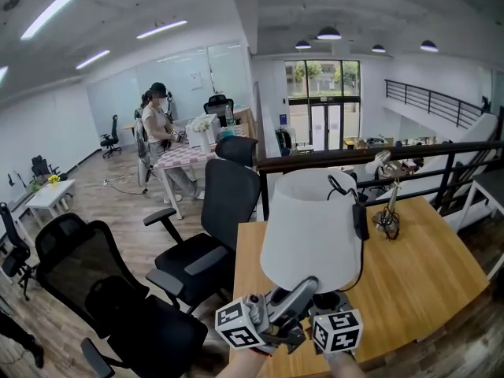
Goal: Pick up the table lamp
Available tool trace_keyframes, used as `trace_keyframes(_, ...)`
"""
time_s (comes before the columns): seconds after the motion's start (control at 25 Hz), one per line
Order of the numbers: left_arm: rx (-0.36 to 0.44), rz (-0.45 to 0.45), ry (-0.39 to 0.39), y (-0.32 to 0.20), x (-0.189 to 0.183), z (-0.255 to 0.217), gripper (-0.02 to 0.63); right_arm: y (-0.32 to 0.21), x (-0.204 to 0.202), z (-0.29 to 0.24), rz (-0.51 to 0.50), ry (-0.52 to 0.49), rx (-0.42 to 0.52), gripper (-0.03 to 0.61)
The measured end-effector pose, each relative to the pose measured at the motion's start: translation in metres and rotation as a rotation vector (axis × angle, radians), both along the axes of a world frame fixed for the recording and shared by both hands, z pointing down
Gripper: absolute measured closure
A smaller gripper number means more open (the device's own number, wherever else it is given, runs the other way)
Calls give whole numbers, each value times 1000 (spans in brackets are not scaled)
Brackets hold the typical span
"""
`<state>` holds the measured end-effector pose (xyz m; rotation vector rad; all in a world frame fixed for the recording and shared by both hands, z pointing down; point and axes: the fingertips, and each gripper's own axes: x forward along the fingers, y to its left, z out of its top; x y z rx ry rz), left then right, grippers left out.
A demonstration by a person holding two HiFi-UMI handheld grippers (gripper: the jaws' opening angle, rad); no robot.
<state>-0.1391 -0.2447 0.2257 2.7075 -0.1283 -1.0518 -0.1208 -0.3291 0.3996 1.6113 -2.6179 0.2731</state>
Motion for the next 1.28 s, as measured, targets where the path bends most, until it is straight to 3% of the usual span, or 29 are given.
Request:
trace_keyframes(0.48,47,-25,32,7,-13,-24,601,-1,-10,-29,-19,2,52,416)
trace_keyframes(1.28,83,-69,10,11,-33,-36,601,-6,-39,-44,-51,-28,91,416)
